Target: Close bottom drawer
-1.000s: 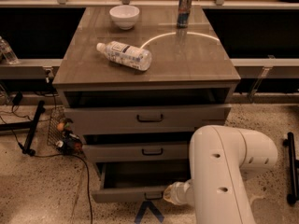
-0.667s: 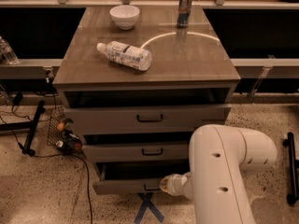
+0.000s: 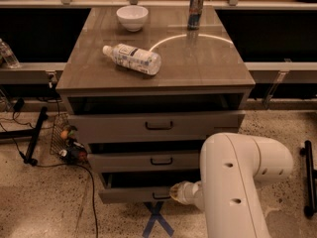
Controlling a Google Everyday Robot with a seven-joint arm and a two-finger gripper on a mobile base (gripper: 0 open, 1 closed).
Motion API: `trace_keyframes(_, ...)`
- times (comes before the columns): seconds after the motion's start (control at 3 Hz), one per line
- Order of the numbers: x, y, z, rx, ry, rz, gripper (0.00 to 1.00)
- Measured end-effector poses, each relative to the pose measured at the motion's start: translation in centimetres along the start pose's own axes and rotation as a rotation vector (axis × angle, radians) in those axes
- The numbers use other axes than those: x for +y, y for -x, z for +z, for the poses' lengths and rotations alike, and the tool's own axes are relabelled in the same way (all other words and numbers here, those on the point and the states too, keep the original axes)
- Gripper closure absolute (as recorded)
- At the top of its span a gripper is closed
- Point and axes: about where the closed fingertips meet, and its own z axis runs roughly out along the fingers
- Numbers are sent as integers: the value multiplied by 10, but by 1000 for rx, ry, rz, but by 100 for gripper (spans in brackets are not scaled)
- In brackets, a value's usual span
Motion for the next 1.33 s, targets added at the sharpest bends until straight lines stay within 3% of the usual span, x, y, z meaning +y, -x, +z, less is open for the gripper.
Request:
trace_keyframes(0.67, 1, -4, 4, 10, -9, -30, 100)
trace_keyframes(1.0, -20, -3, 20, -23, -103, -66, 100)
trace_keyframes(1.33, -29, 1, 31, -50, -162, -76, 100)
